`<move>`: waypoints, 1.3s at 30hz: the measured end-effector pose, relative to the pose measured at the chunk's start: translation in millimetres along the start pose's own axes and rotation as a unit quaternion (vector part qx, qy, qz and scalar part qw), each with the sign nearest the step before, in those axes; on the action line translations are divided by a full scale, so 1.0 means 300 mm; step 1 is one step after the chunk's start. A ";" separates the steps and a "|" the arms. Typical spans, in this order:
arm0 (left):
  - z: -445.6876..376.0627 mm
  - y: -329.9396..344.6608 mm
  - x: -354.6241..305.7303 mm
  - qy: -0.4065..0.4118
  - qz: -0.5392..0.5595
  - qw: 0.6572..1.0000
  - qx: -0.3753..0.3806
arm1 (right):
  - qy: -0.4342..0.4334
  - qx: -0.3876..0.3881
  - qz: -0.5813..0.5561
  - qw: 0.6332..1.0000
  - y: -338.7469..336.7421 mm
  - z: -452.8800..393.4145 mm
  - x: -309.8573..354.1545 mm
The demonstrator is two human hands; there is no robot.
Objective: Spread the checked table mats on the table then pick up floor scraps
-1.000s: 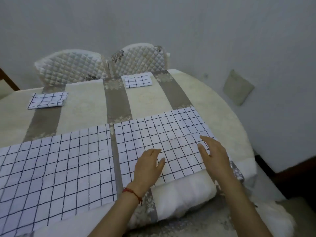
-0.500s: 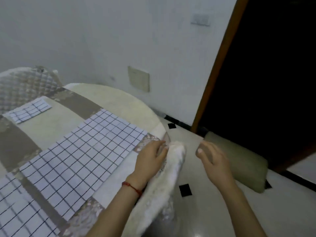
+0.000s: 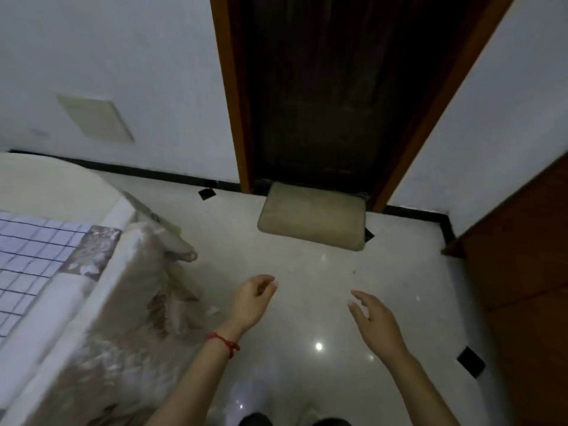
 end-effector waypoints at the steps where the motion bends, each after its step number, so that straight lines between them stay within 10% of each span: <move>1: 0.001 0.045 0.030 -0.020 -0.003 1.000 0.006 | 0.022 0.014 -0.001 1.000 -0.011 -0.008 -0.069; 13: -0.126 0.159 0.328 -0.224 0.007 0.975 0.014 | 0.145 0.106 0.003 0.984 -0.006 -0.264 -0.364; 39: -1.393 -0.271 0.174 -0.343 0.120 0.927 -0.091 | 0.086 0.226 0.096 0.965 0.202 -1.799 0.229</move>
Point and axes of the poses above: each hand's wrist, its own z-axis away from the middle knuckle, its own y-axis out of the palm, x = y × z, the point moved 8 cm from there along -z, towards the middle knuckle, and after that the axes turned 3 degrees about -x, right-handed, at the moved point
